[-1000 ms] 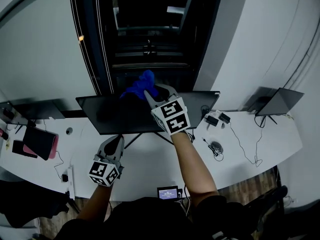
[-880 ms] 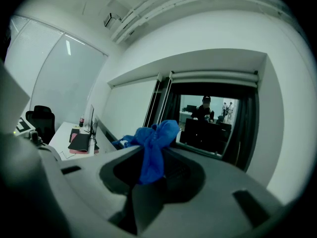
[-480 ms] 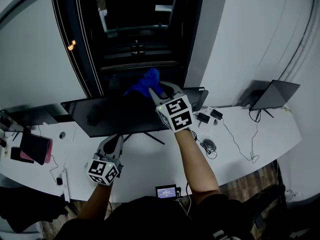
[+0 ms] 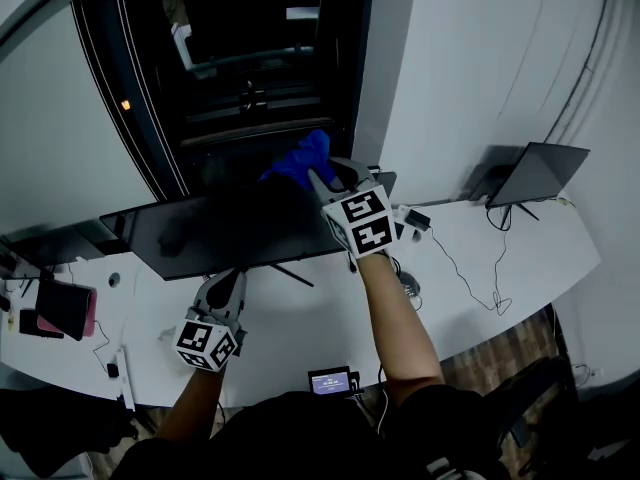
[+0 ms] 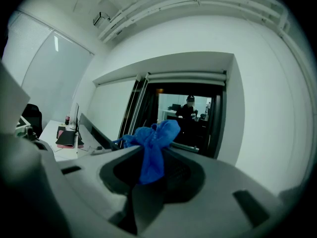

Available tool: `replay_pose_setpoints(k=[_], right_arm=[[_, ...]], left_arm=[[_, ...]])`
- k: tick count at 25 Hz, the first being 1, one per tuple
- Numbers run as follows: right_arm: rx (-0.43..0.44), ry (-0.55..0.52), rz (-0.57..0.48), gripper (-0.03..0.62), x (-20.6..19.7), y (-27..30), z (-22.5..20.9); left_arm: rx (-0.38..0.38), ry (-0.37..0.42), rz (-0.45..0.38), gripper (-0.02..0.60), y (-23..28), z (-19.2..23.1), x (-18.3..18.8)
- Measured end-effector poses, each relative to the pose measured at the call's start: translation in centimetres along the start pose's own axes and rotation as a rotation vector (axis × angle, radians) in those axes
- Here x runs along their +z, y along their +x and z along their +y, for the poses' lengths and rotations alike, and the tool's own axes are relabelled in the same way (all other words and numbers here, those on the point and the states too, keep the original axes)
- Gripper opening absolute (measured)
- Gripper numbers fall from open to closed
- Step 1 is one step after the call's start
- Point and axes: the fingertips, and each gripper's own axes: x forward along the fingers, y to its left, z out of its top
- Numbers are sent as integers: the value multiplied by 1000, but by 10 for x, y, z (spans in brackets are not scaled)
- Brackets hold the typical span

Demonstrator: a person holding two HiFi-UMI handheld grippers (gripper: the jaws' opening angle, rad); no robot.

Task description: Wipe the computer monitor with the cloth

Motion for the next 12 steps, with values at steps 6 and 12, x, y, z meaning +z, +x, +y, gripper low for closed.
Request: replay_pose_setpoints(k=[6,12], right_arm=[[-49,26,0,109,-13,-17,-34],[-104,38,1,109,-25,-34,-63]], left_arm=[[-6,2,11,-5,4,-11,-2],[-10,7,19,-5,6,-17,-4]])
